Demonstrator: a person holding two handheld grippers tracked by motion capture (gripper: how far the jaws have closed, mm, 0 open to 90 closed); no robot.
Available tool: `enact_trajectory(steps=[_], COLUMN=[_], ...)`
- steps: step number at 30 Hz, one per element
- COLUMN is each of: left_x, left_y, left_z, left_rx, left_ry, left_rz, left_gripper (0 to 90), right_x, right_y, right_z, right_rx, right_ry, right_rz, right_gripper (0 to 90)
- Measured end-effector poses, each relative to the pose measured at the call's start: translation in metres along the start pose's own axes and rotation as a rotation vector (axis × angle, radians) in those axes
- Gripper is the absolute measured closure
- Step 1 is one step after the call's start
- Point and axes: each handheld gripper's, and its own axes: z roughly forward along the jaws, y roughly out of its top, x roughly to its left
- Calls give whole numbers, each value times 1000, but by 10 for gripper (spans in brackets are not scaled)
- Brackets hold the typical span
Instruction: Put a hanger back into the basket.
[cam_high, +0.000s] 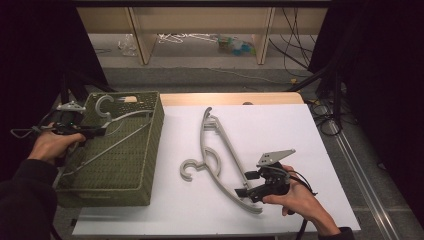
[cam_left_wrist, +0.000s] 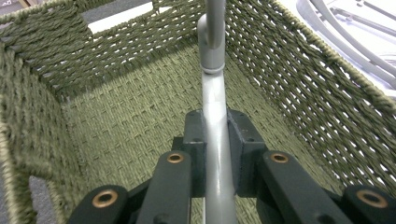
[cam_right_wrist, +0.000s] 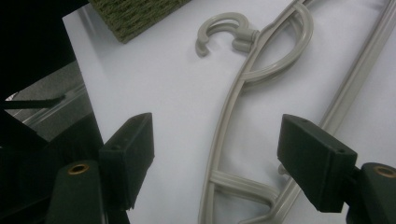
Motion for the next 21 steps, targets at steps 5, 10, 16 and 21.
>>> enact_trajectory(steps=[5,10,16,21], left_x=[3,6,15,20], left_y=[-3,-15,-24,-32], left_z=[8,21,16,17], left_rx=[-7,64,67,81], left_ry=[-1,17,71,113], left_rz=[-30,-80,-114,-140], left_gripper=[784,779,776,773], right_x=[1,1,2,2], right_y=[0,-1,0,0], right_z=[0,0,1,2], right_rx=[-1,7,12,9], right_ry=[-2,3,5,4], right_rz=[0,-1,-5,-4], right_gripper=[283,283,284,284])
